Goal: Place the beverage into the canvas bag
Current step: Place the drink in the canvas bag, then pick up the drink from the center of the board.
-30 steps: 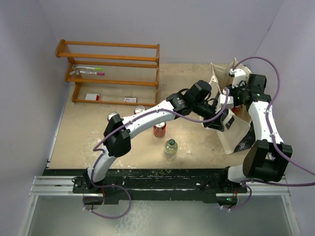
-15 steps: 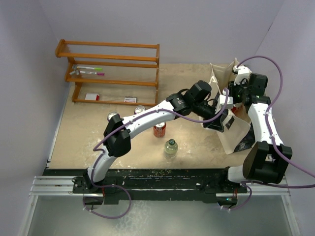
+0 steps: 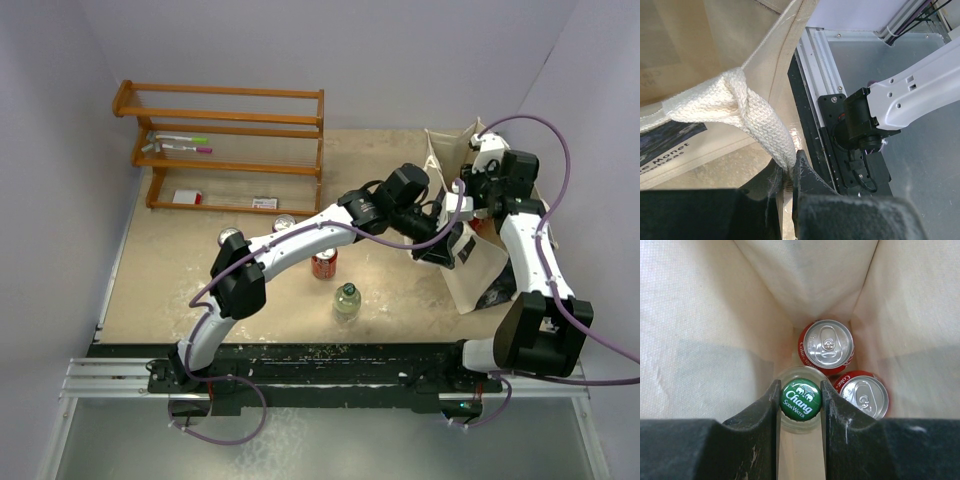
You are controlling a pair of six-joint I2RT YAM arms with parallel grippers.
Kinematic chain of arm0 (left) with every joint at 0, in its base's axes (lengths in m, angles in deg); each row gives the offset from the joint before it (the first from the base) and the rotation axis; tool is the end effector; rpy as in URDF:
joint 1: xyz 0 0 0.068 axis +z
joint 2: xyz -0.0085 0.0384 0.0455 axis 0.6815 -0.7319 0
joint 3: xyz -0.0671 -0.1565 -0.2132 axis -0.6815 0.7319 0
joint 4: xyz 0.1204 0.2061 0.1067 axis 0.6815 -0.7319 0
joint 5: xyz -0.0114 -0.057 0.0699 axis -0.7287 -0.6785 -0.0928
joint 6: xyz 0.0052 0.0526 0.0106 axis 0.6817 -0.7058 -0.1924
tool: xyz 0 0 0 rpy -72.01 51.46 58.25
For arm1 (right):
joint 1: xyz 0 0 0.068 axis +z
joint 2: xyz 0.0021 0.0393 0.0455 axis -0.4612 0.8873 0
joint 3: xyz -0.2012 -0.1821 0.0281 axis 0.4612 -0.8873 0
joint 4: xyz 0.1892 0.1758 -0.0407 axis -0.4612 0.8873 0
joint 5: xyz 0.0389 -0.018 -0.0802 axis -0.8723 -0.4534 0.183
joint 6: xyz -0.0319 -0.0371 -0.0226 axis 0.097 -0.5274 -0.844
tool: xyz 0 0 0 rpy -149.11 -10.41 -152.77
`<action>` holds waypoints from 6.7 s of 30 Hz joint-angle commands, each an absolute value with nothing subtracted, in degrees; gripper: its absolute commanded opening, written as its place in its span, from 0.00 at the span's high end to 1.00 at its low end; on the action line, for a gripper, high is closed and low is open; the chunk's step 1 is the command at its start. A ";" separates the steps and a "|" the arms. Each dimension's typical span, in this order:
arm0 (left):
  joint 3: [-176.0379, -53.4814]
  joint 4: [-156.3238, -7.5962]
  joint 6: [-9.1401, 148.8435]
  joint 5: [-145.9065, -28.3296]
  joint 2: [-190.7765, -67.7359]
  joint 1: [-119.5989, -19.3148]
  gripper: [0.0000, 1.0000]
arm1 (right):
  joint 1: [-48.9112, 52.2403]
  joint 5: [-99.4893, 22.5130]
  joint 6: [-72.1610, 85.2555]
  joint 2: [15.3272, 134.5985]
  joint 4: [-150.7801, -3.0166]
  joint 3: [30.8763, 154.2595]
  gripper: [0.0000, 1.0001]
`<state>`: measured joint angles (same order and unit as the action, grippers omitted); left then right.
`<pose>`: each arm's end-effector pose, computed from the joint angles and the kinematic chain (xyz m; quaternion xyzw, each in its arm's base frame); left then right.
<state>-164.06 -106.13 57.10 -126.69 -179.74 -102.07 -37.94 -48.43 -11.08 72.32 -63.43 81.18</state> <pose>0.2397 -0.4523 0.3247 0.5749 0.5650 -0.5346 0.2540 0.3110 -0.0466 0.3191 -0.0809 0.8480 0.0353 0.5226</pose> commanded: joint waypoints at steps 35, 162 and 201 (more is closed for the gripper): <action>-164.26 -105.87 55.96 -129.83 -174.74 -102.16 1.00 | -36.45 -45.66 -15.69 75.61 -63.86 77.49 0.57; -119.34 -114.48 43.98 -120.37 -130.30 -42.08 0.01 | 14.85 -64.48 -34.08 66.55 -42.16 78.04 0.33; -123.93 -113.79 47.46 -122.41 -136.22 -41.99 0.01 | 15.30 -64.27 -30.64 60.85 -40.33 83.86 1.00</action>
<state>-121.26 -116.18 46.02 -120.64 -136.17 -42.31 15.02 -64.10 -33.24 65.76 -40.83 76.13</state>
